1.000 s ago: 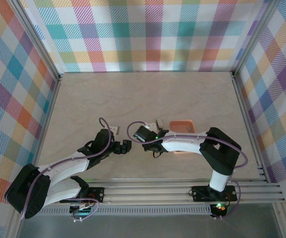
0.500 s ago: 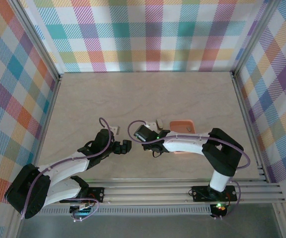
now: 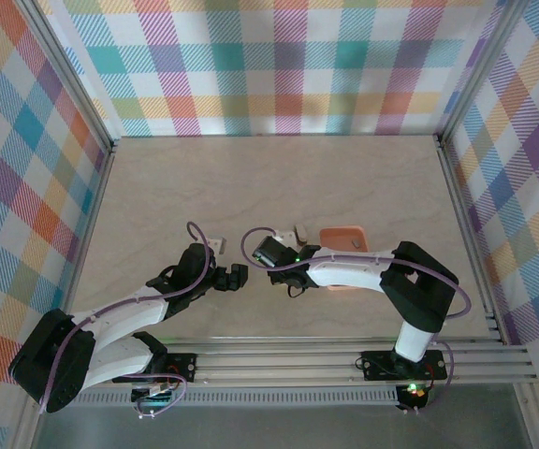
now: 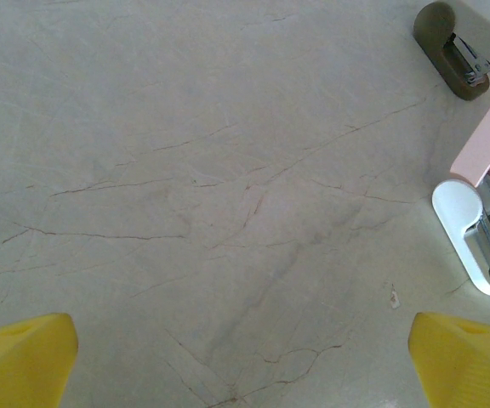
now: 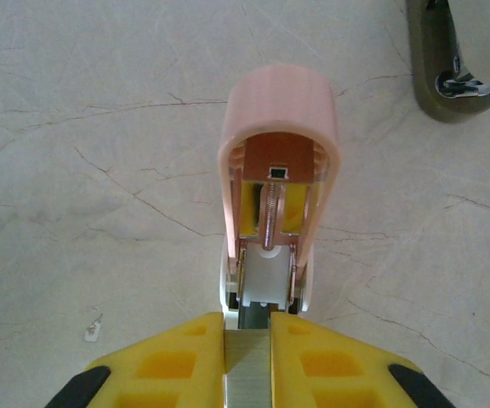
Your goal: Load the staples into the stapler
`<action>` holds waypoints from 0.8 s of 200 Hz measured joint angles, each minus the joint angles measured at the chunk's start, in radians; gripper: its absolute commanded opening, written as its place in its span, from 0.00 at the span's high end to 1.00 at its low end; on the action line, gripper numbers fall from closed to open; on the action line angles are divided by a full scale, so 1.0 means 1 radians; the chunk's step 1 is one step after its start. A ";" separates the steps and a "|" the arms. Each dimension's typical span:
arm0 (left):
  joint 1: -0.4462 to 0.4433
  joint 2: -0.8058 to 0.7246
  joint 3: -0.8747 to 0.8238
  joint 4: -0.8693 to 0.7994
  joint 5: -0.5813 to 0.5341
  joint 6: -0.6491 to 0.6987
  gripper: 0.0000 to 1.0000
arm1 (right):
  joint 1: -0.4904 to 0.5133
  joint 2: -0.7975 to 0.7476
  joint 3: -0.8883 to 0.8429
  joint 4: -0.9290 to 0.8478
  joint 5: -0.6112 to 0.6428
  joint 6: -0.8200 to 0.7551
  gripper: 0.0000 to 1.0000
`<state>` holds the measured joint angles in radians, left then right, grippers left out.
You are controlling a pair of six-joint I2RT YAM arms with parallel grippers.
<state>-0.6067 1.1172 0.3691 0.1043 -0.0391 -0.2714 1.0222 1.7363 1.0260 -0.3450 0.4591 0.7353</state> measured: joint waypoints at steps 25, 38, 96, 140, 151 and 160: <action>0.000 0.000 0.000 0.000 0.000 0.000 0.00 | -0.001 0.004 0.000 -0.001 -0.001 0.008 0.82; 0.000 0.000 0.000 0.000 0.000 0.000 0.00 | -0.001 0.004 0.000 0.000 -0.002 0.009 0.82; 0.000 0.000 0.000 0.000 0.000 0.000 0.00 | -0.003 0.006 0.000 -0.008 -0.004 0.013 0.82; 0.000 0.000 0.000 0.000 0.000 0.000 0.00 | -0.003 0.009 0.000 -0.015 -0.004 0.016 0.82; 0.000 0.000 0.000 0.000 0.000 0.000 0.00 | -0.003 0.009 0.000 -0.015 -0.004 0.016 0.82; 0.000 0.000 0.000 0.000 0.000 0.000 0.00 | -0.003 0.010 0.000 -0.015 -0.004 0.016 0.82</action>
<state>-0.6067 1.1172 0.3691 0.1043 -0.0395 -0.2714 1.0191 1.7458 1.0260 -0.3599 0.4553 0.7517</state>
